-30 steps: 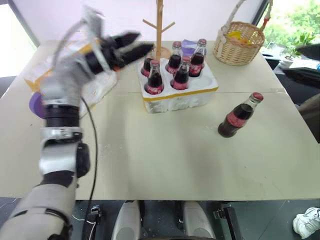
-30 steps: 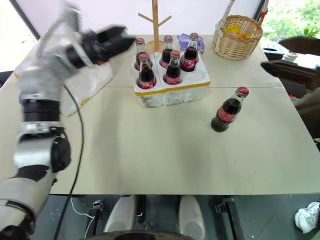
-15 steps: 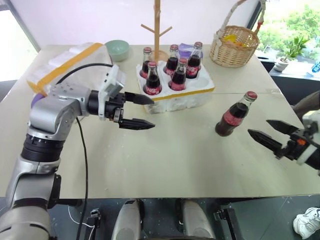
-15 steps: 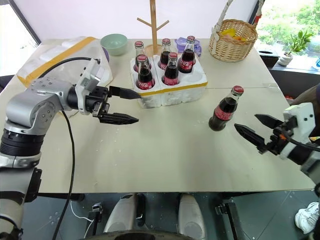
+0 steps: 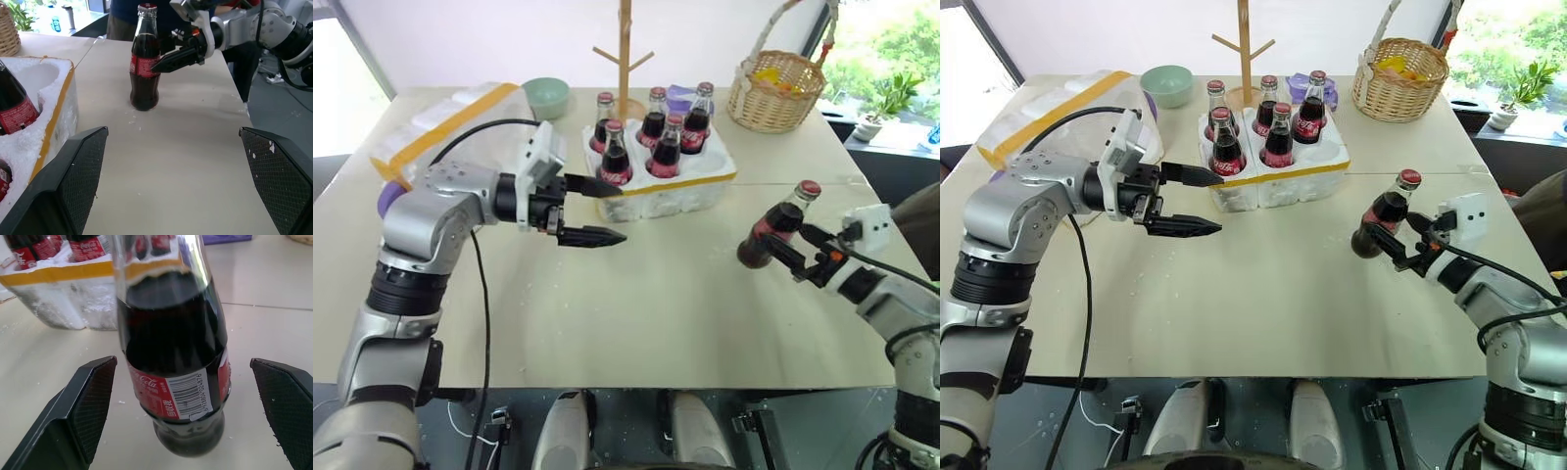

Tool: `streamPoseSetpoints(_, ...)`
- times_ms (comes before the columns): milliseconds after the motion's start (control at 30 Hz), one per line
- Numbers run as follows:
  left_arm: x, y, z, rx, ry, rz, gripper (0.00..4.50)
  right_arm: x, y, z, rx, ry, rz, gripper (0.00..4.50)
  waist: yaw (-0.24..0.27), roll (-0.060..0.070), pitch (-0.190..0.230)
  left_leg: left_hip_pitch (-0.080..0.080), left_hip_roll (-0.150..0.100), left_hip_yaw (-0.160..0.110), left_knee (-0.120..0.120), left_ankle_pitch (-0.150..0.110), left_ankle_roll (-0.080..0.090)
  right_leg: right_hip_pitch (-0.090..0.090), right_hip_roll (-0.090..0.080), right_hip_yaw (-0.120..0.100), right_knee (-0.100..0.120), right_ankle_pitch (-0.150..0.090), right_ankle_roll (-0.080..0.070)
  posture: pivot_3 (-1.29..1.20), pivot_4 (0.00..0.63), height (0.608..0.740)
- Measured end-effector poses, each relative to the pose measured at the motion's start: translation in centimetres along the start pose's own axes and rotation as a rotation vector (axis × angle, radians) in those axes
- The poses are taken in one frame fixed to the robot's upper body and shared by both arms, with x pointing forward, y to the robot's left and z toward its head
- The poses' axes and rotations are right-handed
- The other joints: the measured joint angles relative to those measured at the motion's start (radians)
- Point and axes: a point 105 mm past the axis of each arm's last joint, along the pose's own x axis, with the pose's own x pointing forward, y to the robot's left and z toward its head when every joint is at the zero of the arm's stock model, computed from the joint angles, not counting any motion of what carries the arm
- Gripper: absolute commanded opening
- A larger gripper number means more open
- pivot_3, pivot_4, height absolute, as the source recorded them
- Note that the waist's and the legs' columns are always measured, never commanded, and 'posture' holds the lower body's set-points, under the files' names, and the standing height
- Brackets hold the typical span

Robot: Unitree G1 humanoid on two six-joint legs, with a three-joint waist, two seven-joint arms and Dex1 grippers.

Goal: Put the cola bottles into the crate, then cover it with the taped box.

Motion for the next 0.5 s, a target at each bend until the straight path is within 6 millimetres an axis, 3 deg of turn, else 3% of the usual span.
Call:
streamPoseSetpoints(67,0.0,0.0,0.0,0.000,0.000,0.002,4.48,0.6,-0.1,-0.1,0.008,0.000,-0.001,4.50,-0.001,0.000,0.000,0.000,0.000,0.000,0.000,0.000,0.000,0.000,0.000,0.000,0.000,0.000,0.000,0.00,0.150,0.740)
streamPoseSetpoints(167,0.0,0.1,0.0,-0.001,-0.002,0.007,4.50,1.5,-0.5,-0.3,0.012,-0.002,-0.016,3.62,-0.002,0.000,0.000,0.000,0.000,0.000,0.000,0.000,0.000,0.000,0.000,0.000,0.000,0.000,0.000,0.00,0.150,0.740)
streamPoseSetpoints(233,0.0,0.2,0.0,-0.002,-0.003,0.016,4.50,1.7,-0.4,0.0,0.001,-0.006,-0.011,2.75,-0.002,0.000,0.000,0.000,0.000,0.000,0.000,0.000,0.000,0.000,0.000,0.000,0.000,0.000,0.000,0.00,0.150,0.740)
streamPoseSetpoints(333,-0.1,0.4,0.0,-0.006,-0.004,0.027,4.50,2.0,-0.3,0.5,-0.003,-0.005,0.009,2.78,-0.001,0.001,0.001,-0.001,0.000,0.000,0.000,0.000,0.000,-0.001,0.000,0.000,0.000,0.000,0.000,0.00,0.150,0.740)
streamPoseSetpoints(400,-0.1,0.5,0.0,-0.006,-0.004,0.037,4.50,2.6,0.3,2.3,-0.021,-0.038,0.055,2.78,-0.005,0.001,0.001,-0.001,0.000,0.001,0.000,0.000,0.000,-0.001,0.000,0.000,0.000,0.000,0.000,0.00,0.150,0.740)
streamPoseSetpoints(500,-0.4,0.8,-0.1,-0.010,-0.007,0.061,4.50,4.1,1.1,7.2,-0.093,-0.133,0.109,2.78,-0.022,0.002,0.001,-0.001,0.000,0.000,-0.001,0.000,0.000,-0.002,0.000,0.000,0.001,0.000,0.000,0.00,0.150,0.740)
